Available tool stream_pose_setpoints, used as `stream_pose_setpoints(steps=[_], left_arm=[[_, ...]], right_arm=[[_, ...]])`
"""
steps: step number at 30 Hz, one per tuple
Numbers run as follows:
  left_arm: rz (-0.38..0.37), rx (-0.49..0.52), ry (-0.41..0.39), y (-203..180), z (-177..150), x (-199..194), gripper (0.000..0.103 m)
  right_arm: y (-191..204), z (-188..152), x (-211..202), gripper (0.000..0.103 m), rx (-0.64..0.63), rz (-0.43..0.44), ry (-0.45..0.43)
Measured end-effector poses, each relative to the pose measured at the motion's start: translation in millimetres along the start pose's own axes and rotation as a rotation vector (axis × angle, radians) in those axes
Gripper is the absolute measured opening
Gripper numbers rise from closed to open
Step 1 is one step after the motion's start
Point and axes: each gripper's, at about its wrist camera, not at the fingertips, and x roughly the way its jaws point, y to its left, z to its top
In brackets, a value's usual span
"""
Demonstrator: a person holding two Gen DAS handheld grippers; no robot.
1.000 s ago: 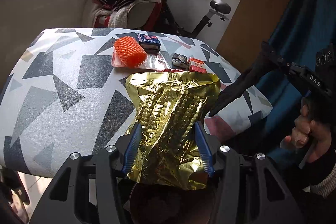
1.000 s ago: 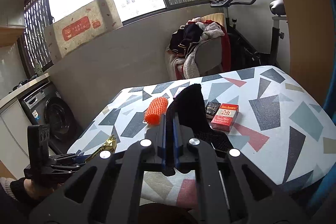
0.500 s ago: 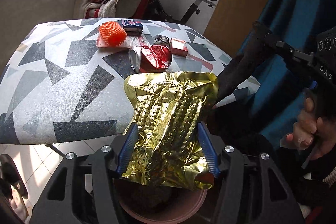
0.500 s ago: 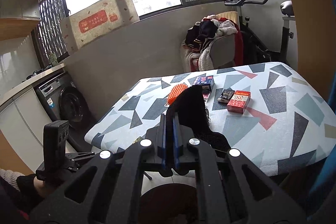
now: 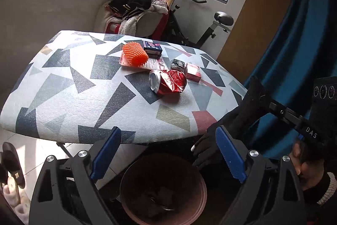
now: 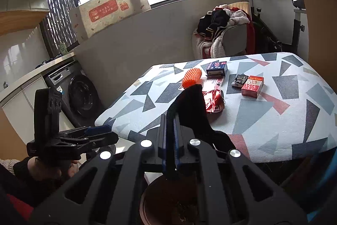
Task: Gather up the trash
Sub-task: 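Carry the gold foil and black glove into the brown bin and open both tools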
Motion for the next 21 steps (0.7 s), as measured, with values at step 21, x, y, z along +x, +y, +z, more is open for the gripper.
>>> stream_pose_setpoints(steps=[21], left_arm=[[0.148,-0.112,-0.033,43,-4,-13,0.093]], right_arm=[[21,-89,81,0.011,-0.058,-0.026,0.346]])
